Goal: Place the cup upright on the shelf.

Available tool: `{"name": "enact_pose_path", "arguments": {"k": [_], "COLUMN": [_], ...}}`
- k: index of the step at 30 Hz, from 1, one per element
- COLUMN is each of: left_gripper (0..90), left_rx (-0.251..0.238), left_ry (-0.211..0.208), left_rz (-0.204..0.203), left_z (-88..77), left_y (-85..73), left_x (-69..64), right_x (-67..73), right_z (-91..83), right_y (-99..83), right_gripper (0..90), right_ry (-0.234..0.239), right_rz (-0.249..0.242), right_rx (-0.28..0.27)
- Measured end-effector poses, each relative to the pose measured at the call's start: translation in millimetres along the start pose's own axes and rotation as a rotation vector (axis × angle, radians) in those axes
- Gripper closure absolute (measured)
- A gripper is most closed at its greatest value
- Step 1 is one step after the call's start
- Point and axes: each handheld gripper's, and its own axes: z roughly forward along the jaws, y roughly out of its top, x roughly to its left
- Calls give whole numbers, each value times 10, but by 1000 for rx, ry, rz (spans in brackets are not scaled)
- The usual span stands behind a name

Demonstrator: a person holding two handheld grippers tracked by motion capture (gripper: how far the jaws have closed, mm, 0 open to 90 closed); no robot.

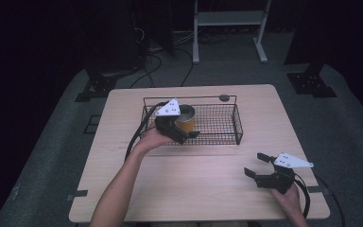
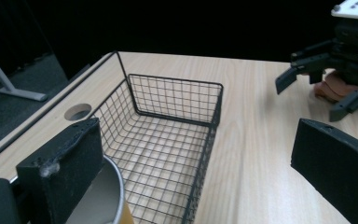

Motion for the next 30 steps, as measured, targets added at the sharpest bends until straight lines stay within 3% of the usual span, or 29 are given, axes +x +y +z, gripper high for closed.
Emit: {"name": "enact_pose_path", "arguments": {"k": [30], "left_gripper": [16], "left_rx": [-73], "left_ry": [10], "left_rz": [5], "left_z": [-243], "left_y": [-252], "left_x": [-409], "right_x": [-5], "right_z": [-4], "right_y": [-2], "right_gripper": [134], "right_ry": [-3], "right_rz": [7], "right_rx": [0]}}
